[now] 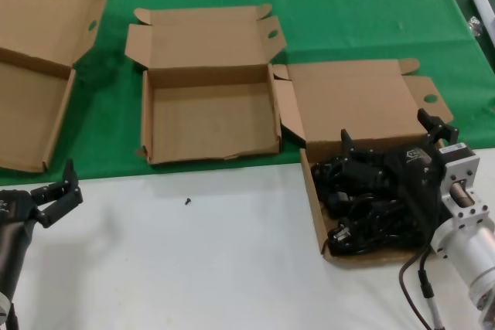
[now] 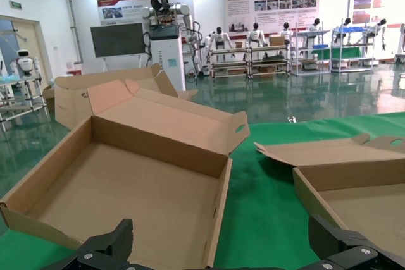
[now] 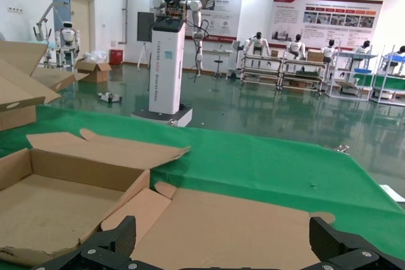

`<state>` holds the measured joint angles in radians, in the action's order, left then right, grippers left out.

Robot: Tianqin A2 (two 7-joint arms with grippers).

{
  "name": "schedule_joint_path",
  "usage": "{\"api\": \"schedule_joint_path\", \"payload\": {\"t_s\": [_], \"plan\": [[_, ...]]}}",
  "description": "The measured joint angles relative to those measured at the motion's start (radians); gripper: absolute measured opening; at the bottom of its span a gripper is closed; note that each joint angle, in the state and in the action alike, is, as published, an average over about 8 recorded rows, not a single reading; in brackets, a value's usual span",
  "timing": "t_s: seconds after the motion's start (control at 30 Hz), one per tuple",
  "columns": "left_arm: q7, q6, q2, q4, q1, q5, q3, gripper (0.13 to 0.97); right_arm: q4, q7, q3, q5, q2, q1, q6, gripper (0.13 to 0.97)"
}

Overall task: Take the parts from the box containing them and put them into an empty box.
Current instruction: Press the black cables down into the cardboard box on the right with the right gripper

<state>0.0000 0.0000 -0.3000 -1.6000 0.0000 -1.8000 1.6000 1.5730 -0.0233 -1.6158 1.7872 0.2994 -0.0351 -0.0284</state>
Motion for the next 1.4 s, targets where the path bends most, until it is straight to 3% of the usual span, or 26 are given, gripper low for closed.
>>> {"api": "schedule_joint_path", "payload": {"t_s": [0.57,0.73,0.87,1.07,1.17,1.4], "plan": [[0.0,0.0,0.0,0.0,0.0,0.0,0.0,0.927,0.005,-0.001,0.003,0.0,-0.001,0.003,0.0,0.966],[0.0,0.0,0.0,0.0,0.0,0.0,0.0,0.858,0.009,-0.001,-0.018,0.017,0.022,0.004,0.02,0.966],[0.0,0.0,0.0,0.0,0.0,0.0,0.0,0.817,0.018,-0.006,-0.091,0.075,0.099,-0.004,0.066,0.966],[0.0,0.0,0.0,0.0,0.0,0.0,0.0,0.681,0.06,-0.001,-0.219,0.154,0.285,-0.036,0.085,0.966],[0.0,0.0,0.0,0.0,0.0,0.0,0.0,0.636,0.087,0.023,-0.257,0.162,0.386,-0.065,0.036,0.966],[0.0,0.0,0.0,0.0,0.0,0.0,0.0,0.441,0.117,0.074,-0.276,0.145,0.572,-0.157,-0.199,0.966]]}}
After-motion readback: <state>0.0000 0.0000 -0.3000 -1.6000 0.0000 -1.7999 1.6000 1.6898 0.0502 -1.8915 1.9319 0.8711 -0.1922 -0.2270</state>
